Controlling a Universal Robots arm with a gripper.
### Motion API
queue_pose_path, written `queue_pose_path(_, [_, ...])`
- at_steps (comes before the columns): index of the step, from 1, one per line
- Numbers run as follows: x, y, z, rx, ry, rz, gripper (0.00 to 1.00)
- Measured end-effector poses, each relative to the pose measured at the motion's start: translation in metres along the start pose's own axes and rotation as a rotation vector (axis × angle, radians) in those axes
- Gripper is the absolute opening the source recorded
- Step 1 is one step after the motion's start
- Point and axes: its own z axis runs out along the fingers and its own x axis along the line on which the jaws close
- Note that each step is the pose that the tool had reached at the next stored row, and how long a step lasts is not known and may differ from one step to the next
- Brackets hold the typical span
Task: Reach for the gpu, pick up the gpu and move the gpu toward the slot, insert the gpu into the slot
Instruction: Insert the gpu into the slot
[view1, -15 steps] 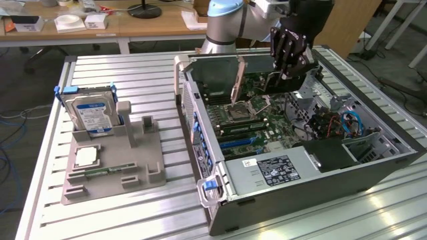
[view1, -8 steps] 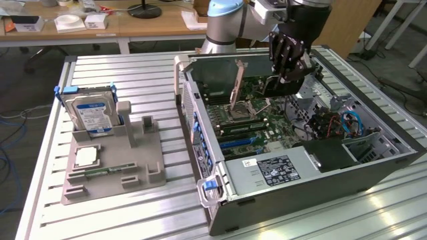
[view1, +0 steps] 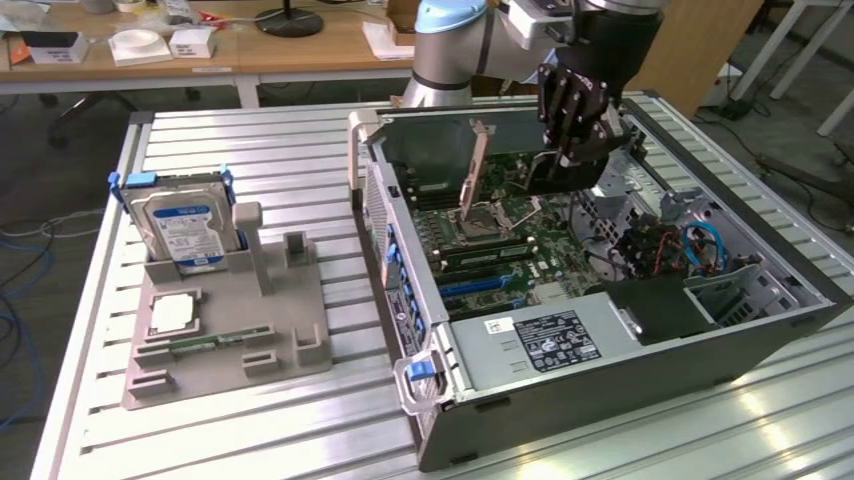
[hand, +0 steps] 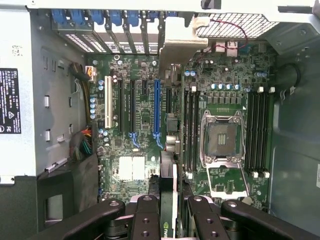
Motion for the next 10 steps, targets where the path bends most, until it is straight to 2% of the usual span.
queue_pose_path(10, [0.0000,0.0001,0.0000,-0.0003,-0.0002,-0.011,0.26])
